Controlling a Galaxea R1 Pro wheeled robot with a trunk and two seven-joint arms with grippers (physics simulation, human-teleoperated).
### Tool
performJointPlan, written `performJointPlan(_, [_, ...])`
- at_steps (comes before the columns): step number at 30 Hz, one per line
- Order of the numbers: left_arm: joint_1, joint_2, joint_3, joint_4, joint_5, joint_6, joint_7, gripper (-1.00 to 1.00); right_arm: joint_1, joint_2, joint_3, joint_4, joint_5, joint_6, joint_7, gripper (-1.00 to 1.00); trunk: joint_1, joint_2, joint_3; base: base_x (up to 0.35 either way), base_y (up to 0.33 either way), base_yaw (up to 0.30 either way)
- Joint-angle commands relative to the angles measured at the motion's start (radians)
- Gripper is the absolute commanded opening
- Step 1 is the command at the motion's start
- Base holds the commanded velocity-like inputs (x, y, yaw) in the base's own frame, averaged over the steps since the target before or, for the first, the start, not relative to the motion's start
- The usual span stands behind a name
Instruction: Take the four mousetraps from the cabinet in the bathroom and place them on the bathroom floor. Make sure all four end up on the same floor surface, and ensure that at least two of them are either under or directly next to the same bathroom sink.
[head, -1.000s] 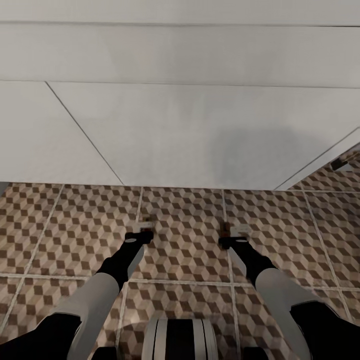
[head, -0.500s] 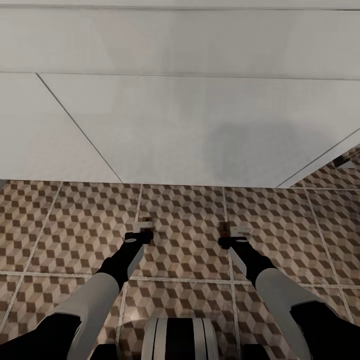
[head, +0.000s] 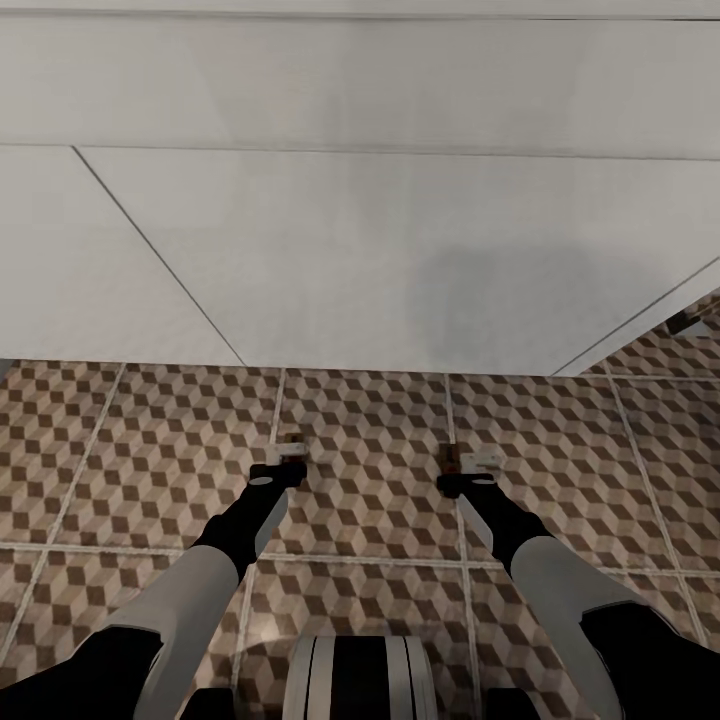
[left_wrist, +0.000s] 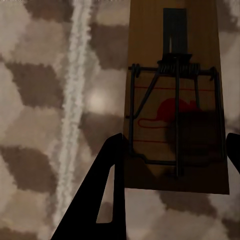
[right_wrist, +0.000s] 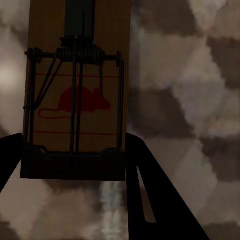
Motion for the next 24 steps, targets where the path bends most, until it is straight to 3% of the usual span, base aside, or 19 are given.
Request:
performJointPlan(1, [0.000, 0.001, -0.006, -0.002, 0.002, 0.005, 0.008, -1.00, 0.000, -0.001, 0.008, -0.002, -0.013, 0.004, -0.006, -1.00, 0.000, 0.000, -0.001, 0.000, 0.000, 0.000])
performJointPlan(24, [0.000, 0.001, -0.003, 0.000, 0.004, 0.003, 0.009, -1.00, 0.000, -0.001, 0.008, -0.002, -0.012, 0.003, -0.006, -1.00, 0.000, 0.000, -0.001, 0.000, 0.000, 0.000])
